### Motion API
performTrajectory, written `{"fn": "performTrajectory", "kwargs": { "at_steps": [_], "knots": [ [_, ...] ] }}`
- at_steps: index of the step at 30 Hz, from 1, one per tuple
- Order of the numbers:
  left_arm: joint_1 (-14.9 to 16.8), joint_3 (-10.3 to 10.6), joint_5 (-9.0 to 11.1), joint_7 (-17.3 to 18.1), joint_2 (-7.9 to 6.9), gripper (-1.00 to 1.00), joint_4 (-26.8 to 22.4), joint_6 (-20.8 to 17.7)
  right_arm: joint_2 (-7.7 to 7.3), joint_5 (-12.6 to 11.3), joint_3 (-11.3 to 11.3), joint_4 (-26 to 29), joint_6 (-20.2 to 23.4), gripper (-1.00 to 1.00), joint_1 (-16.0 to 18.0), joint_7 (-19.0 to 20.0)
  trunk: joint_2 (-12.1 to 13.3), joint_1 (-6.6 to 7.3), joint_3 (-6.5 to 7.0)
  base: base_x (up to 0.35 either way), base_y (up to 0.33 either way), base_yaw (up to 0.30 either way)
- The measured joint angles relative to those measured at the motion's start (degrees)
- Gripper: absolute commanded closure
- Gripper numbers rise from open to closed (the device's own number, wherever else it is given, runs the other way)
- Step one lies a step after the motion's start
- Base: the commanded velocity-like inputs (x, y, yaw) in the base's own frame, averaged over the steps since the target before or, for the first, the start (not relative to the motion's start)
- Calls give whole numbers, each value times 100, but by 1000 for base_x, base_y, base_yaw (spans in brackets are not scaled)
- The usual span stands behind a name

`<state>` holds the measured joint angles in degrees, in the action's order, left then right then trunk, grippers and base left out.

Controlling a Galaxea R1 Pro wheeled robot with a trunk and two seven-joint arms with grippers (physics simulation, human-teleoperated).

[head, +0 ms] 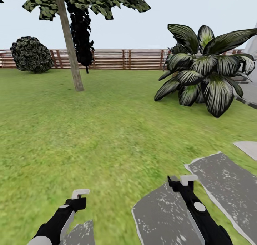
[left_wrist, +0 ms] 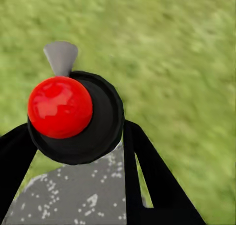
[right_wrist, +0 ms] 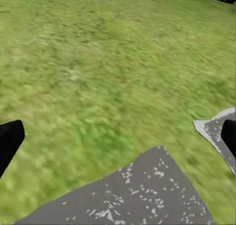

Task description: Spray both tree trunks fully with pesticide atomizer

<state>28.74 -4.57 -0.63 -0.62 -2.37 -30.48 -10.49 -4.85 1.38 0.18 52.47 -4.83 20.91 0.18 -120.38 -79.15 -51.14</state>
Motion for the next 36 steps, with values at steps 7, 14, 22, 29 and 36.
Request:
{"fn": "performTrajectory", "kwargs": {
  "at_steps": [7,14,22,29,36],
  "knots": [
    [0,0,1,0,0,100,4,-8,-2,2,0,0,0,-100,-1,0,0,0,41,224,247,217],
    [2,-7,7,0,-15,100,7,-29,-4,6,-2,0,-4,-100,-1,-1,0,0,58,227,246,60],
    [8,-1,10,0,-14,100,8,-52,-11,20,-19,54,-7,-100,0,-2,0,0,59,229,245,2],
    [9,-3,10,0,-24,100,8,-50,-23,20,-23,29,-7,-100,-3,0,0,0,59,230,244,0],
    [9,-13,12,0,-52,100,8,-50,-35,12,-22,18,-8,-100,-1,0,0,0,59,233,238,0]
  ]
}}
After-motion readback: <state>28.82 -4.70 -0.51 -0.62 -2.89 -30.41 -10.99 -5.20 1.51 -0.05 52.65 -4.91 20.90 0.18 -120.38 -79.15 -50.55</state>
